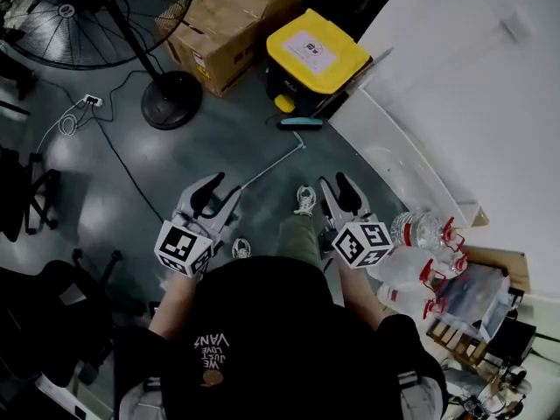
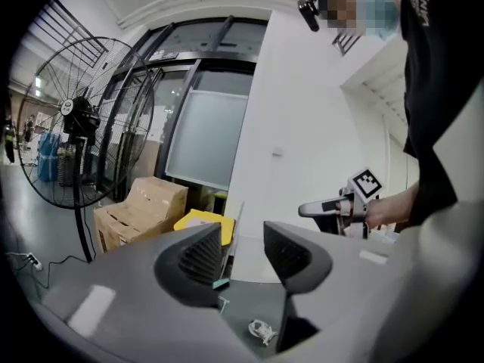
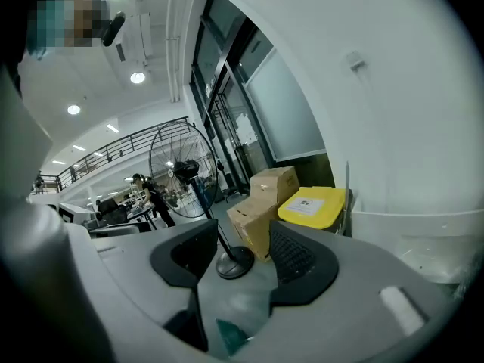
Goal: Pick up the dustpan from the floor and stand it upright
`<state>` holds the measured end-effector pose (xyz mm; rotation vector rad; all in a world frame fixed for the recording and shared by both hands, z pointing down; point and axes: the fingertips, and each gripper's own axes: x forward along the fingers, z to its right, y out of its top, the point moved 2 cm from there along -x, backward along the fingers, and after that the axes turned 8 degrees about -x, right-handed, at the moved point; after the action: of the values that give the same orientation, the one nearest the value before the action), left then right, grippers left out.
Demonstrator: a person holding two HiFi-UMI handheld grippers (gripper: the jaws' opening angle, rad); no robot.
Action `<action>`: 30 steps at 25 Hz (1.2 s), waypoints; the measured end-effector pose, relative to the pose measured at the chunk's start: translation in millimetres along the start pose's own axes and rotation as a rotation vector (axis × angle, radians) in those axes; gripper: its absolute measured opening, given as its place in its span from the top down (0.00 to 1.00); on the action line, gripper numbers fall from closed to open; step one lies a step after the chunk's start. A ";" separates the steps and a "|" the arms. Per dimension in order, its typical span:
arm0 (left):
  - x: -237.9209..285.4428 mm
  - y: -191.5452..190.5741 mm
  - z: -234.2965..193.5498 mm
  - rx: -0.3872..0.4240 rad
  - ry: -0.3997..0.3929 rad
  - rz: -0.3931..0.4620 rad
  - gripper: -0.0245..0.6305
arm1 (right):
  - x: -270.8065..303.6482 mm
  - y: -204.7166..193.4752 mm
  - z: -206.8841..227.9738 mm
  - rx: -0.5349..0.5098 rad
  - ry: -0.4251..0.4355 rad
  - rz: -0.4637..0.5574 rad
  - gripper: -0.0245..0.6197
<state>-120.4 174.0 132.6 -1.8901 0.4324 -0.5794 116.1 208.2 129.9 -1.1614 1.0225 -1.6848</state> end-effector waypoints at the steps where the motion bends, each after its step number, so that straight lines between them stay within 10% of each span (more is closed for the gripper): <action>1: 7.0 -0.2 -3.2 -0.006 0.017 0.006 0.67 | 9.1 2.9 7.6 -0.007 0.019 -0.009 0.66; 15: 94.9 -2.6 -32.2 -0.123 0.336 0.068 0.64 | 137.2 19.6 109.7 -0.096 0.265 -0.204 0.57; 30: 145.6 -147.7 -117.1 -0.146 0.441 -0.128 0.61 | 275.5 -99.2 178.9 -0.251 0.223 -0.360 0.52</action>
<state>-64.7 61.6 335.1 -1.9352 0.6542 -1.0841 206.1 -45.2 343.1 -1.4082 1.2465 -2.0471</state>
